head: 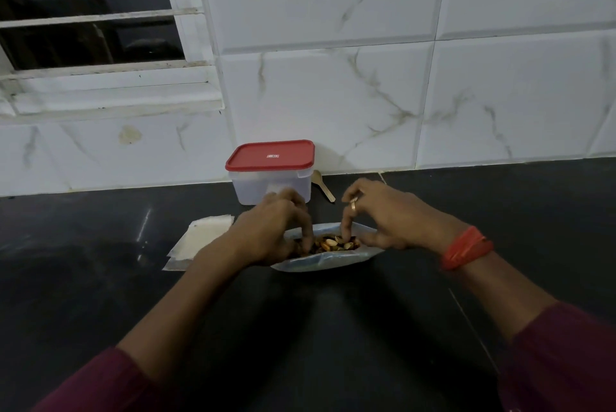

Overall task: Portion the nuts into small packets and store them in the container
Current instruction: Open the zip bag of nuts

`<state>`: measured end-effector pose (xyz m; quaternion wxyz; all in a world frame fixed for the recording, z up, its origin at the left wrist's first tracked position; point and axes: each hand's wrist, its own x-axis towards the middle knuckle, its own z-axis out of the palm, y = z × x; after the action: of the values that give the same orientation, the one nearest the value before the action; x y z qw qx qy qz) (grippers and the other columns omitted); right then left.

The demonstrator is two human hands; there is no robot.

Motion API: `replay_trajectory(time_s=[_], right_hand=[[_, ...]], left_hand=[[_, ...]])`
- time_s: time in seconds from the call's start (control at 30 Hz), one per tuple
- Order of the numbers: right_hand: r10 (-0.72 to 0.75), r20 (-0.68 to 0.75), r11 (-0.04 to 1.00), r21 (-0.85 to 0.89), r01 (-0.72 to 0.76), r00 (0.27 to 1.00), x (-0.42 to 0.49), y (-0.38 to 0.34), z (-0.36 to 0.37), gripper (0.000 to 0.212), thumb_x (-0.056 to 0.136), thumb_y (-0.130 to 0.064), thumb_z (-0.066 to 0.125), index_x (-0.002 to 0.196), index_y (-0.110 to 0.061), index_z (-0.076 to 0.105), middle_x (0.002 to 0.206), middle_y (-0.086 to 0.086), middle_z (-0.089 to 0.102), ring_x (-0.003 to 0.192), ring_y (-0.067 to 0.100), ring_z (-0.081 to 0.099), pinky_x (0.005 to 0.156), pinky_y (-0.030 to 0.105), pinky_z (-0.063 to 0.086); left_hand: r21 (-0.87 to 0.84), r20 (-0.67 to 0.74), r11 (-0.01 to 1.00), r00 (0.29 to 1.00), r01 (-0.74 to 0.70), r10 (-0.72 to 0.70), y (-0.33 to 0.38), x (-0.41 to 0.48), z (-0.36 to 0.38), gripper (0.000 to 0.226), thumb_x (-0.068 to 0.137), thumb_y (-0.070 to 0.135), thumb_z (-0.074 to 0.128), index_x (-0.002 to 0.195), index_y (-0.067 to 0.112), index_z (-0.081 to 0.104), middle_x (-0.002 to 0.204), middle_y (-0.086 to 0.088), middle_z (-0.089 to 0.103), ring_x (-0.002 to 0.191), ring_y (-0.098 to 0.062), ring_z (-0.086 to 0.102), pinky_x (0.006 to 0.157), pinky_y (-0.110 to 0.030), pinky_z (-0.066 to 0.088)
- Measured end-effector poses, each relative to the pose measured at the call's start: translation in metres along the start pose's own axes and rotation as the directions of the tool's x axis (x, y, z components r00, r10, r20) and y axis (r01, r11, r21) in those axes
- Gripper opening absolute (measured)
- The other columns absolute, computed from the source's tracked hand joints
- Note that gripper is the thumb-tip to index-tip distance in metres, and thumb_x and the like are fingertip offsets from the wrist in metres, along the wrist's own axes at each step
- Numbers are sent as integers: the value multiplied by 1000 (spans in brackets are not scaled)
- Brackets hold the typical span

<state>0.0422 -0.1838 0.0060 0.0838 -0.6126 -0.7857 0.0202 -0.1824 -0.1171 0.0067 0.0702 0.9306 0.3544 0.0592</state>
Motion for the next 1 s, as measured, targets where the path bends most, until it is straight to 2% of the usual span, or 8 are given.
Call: replay_trajectory(time_s=[0.1,0.2,0.33,0.47,0.7,0.77,0.9,1.0], right_hand=[[59,49,987,-151,-51,997,1,-1,3,27,86,-43,72,112,-46,66,131,-10,47,122,12,46,78,30,37],[130,-26,977,-170,-132,991,-1,-2,1,30,90,-50,65,120,-48,63,124,-10,60,113,15,58,77,31,38],[193,-179,939,-251,-235,965,-4,-7,2,41,90,-49,66,130,-48,57,123,-7,66,113,20,62,87,36,45],[274,-205,935,-173,-310,940,-5,0,-2,58,82,-50,75,134,-50,49,126,-9,64,117,22,60,90,39,44],[246,-183,951,-142,-273,952,-1,-5,8,27,89,-48,69,116,-45,68,123,-8,61,109,18,61,83,34,47],[238,-128,956,-145,-255,963,1,-6,10,31,85,-49,72,116,-43,68,124,-8,61,110,17,60,85,34,47],[296,-29,933,-205,-296,955,1,-3,10,74,79,-57,74,145,-41,42,137,-2,53,122,23,55,97,44,47],[292,72,947,-164,-277,954,1,3,8,71,82,-59,70,144,-47,39,140,-2,46,126,23,51,99,47,47]], left_hand=[[173,77,984,996,39,-53,5,1,5,16,87,31,74,101,38,69,130,7,50,121,-15,48,89,-33,51],[219,72,968,987,124,-143,7,0,5,36,87,36,73,120,34,60,130,6,55,116,-14,55,79,-29,47],[268,18,944,979,193,-205,9,-4,2,67,86,43,73,143,40,39,146,6,48,127,-19,53,93,-40,50],[240,-85,932,962,271,-258,3,-4,-5,61,90,40,69,140,49,35,141,3,51,120,-23,58,84,-41,50],[196,-133,933,951,303,-281,8,0,0,23,88,40,73,111,38,72,122,6,56,97,-13,56,73,-30,39],[203,-119,935,955,290,-270,9,1,7,30,87,44,72,116,36,70,123,4,57,98,-13,57,74,-30,40],[262,-89,915,952,306,-293,-1,1,8,60,82,49,75,135,41,48,130,4,53,113,-20,59,82,-36,47],[247,-25,923,954,296,-299,-5,3,6,69,78,50,78,137,42,43,133,3,48,116,-21,57,81,-37,47]])
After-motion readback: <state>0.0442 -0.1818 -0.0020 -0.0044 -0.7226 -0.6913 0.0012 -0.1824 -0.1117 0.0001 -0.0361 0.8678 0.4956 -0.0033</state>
